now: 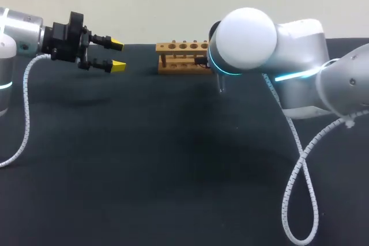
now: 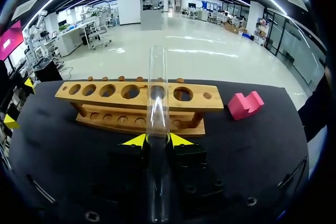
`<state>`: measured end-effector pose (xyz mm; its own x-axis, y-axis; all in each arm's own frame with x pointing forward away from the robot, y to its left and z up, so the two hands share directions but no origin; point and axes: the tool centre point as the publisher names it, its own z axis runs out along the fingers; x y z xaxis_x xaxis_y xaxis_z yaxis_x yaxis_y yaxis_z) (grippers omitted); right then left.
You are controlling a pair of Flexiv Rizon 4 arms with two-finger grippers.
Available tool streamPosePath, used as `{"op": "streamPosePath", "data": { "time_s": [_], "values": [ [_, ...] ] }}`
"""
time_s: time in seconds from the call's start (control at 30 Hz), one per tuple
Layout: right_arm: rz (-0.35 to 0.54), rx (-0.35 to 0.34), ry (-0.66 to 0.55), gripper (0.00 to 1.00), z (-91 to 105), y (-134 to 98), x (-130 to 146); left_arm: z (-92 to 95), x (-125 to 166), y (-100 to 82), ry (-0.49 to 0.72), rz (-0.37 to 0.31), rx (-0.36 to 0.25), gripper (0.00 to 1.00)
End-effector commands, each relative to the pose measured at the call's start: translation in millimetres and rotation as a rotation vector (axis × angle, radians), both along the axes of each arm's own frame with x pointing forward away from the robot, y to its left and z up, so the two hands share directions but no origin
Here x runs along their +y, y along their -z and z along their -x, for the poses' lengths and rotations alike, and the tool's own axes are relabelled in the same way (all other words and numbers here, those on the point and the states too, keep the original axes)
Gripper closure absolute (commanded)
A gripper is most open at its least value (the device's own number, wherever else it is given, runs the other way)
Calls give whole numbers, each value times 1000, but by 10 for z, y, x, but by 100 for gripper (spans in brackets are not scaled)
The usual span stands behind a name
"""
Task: Grasp the test tube, adjust it, and insert it.
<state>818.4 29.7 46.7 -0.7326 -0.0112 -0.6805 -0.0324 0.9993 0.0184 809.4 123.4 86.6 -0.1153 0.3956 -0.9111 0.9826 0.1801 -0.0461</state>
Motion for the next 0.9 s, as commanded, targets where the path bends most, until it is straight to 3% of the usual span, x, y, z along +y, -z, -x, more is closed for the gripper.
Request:
{"op": "streamPosePath", "data": {
  "time_s": [0.03, 0.9],
  "values": [
    [-5, 20, -2, 100, -42, 29, 16, 4, 3, 7, 0, 2, -3, 0],
    [-51, 107, -1, 100, -57, 210, 28, 4, 3, 7, 0, 2, -3, 0]
  ]
}}
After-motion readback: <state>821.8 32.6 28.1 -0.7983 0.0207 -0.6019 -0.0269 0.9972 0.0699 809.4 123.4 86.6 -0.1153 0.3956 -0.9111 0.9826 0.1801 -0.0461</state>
